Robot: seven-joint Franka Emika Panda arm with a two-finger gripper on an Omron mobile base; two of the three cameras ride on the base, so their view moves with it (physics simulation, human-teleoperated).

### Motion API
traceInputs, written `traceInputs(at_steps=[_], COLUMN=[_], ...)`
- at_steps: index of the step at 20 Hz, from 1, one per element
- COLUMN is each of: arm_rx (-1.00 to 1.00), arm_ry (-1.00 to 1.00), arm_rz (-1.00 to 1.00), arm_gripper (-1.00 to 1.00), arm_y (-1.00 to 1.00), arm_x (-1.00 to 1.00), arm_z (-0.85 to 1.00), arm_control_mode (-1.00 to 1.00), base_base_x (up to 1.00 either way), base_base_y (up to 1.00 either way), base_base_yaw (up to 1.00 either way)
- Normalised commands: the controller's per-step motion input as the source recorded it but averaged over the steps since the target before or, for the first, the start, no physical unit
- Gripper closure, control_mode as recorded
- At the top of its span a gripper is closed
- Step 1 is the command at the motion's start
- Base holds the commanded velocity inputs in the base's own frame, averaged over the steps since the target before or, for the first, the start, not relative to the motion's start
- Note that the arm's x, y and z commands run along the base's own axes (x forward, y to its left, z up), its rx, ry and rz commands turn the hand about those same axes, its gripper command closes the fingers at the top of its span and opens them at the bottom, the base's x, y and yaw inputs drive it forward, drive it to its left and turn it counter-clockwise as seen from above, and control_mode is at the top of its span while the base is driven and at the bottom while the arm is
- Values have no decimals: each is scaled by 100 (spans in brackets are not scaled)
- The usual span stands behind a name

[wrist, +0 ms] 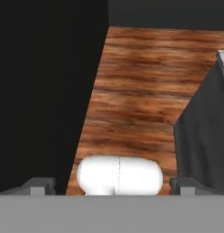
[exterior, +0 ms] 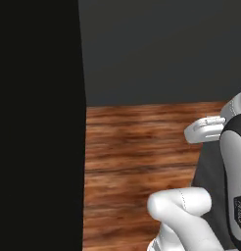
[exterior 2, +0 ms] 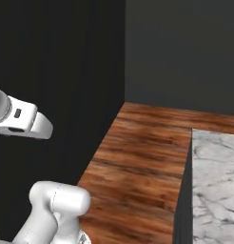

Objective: Retrieve the sausage and cheese from the fridge and place them on the cutting board on the counter.

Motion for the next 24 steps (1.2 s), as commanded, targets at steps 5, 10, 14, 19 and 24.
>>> traceInputs(at_steps=[5, 10, 14, 19, 24], arm_rx=[0, 0, 0, 0, 0], arm_ry=[0, 0, 0, 0, 0], arm_rz=[0, 0, 0, 0, 0], arm_gripper=[-100, -100, -100, -100, -100], arm_y=[0, 0, 0, 0, 0], arm_x=[0, 0, 0, 0, 0], arm_z=[0, 0, 0, 0, 0], arm_control_mode=[100, 100, 100, 100, 100], base_base_x=[100, 100, 100, 100, 51], base_base_y=[0, 0, 0, -1, 29], base_base_yaw=[-7, -7, -8, -39, -79])
